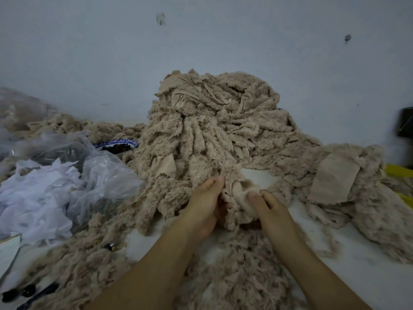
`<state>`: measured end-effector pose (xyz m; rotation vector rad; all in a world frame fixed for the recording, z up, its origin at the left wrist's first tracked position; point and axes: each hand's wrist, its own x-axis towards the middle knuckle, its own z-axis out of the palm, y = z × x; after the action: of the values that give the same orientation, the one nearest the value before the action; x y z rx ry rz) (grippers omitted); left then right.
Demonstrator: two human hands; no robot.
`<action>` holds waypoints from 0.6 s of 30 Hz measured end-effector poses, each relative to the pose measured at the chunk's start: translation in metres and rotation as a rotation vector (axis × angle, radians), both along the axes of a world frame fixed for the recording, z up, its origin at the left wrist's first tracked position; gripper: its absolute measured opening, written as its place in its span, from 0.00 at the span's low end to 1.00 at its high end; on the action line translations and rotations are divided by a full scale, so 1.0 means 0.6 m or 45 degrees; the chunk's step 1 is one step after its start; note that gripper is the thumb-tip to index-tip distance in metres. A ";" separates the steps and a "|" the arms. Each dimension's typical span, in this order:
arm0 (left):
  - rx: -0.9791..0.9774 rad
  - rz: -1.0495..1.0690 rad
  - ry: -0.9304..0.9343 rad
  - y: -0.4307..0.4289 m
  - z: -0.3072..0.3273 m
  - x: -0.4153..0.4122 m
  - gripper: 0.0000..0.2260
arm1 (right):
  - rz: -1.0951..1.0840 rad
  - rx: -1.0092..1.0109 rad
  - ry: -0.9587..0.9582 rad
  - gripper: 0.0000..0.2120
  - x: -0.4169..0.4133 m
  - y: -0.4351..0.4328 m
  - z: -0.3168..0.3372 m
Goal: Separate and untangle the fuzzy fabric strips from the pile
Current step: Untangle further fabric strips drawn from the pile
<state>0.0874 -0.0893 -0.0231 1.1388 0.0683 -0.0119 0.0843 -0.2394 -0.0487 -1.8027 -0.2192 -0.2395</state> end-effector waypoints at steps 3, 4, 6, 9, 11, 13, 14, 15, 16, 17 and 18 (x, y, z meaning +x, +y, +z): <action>0.080 -0.076 -0.045 -0.004 -0.005 0.001 0.13 | 0.029 0.042 0.023 0.14 -0.004 0.004 0.004; 0.097 -0.106 -0.059 -0.005 -0.006 0.000 0.14 | 0.048 0.072 0.021 0.12 -0.006 0.006 0.005; 0.116 -0.128 -0.055 -0.007 -0.008 0.000 0.14 | 0.076 0.107 0.007 0.08 -0.011 0.008 0.008; 0.211 -0.135 -0.054 -0.010 -0.011 0.001 0.11 | 0.068 0.064 -0.041 0.08 -0.011 0.006 0.011; 0.243 -0.145 -0.064 -0.012 -0.013 0.000 0.12 | 0.018 0.059 -0.080 0.10 -0.006 0.002 0.010; 0.286 -0.136 -0.087 -0.011 -0.013 -0.002 0.13 | -0.031 0.086 -0.101 0.14 -0.006 -0.001 0.011; 0.315 -0.148 -0.116 -0.010 -0.014 -0.002 0.14 | -0.045 0.125 -0.098 0.15 -0.007 -0.002 0.011; 0.345 -0.165 -0.158 -0.008 -0.015 -0.003 0.18 | -0.049 0.179 -0.081 0.16 -0.009 -0.003 0.014; 0.375 -0.192 -0.203 -0.004 -0.015 -0.004 0.22 | -0.047 0.232 -0.059 0.16 -0.012 -0.003 0.015; 0.397 -0.231 -0.235 -0.002 -0.015 -0.005 0.26 | -0.054 0.270 -0.044 0.16 -0.013 -0.003 0.017; 0.410 -0.268 -0.249 -0.001 -0.013 -0.007 0.29 | -0.076 0.288 -0.042 0.16 -0.014 -0.004 0.018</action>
<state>0.0830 -0.0899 -0.0309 1.4597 -0.2315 -0.0788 0.0758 -0.2415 -0.0381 -1.5833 -0.1555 -0.3236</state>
